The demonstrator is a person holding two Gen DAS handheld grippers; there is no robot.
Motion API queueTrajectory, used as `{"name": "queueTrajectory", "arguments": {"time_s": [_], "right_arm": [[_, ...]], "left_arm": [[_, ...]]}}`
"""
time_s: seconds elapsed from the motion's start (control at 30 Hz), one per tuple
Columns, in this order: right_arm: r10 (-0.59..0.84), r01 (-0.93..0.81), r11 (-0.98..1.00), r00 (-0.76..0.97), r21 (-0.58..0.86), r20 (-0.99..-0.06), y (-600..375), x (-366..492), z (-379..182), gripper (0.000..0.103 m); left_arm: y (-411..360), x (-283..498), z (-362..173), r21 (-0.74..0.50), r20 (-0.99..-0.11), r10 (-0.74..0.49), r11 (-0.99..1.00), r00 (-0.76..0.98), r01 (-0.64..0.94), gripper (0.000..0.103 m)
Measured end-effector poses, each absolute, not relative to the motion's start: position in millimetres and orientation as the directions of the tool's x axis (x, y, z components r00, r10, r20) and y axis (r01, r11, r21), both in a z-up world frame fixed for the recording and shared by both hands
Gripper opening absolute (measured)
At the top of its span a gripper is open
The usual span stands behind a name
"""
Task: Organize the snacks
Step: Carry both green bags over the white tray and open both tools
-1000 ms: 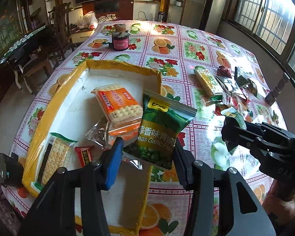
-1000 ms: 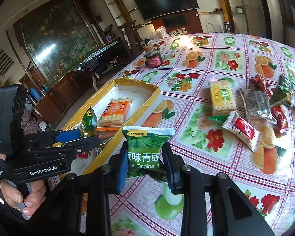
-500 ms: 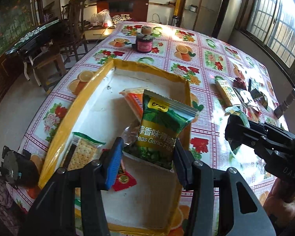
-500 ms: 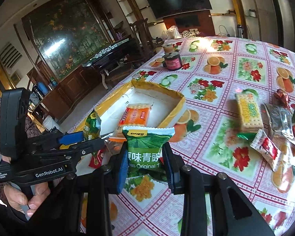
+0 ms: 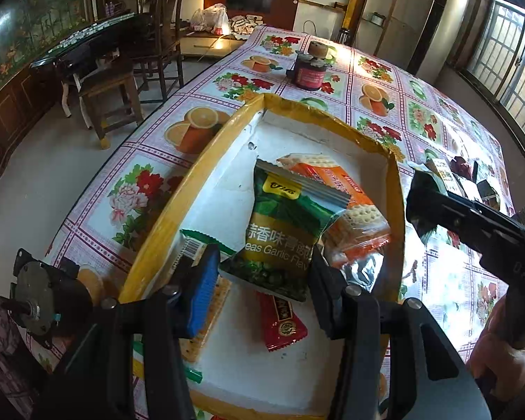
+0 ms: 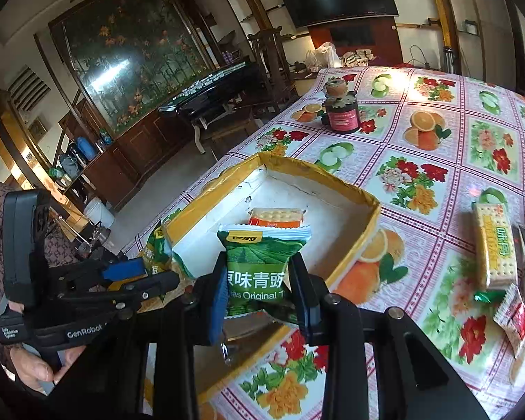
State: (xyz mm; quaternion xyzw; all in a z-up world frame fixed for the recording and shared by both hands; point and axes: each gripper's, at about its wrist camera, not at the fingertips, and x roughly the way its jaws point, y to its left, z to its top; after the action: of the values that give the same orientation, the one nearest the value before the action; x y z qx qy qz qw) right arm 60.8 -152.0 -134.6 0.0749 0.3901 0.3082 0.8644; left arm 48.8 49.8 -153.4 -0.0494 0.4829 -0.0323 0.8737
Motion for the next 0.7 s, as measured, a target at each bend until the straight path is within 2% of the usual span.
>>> {"name": "queueTrajectory", "arguments": {"time_s": [0.7], "right_arm": [[0.559, -0.459, 0.816, 0.468, 0.352, -0.685, -131, 101, -157, 0.032]], "left_arm": [[50, 77, -174, -0.123, -0.873, -0.109, 0.992, 0.476, 0.001, 0.052]]}}
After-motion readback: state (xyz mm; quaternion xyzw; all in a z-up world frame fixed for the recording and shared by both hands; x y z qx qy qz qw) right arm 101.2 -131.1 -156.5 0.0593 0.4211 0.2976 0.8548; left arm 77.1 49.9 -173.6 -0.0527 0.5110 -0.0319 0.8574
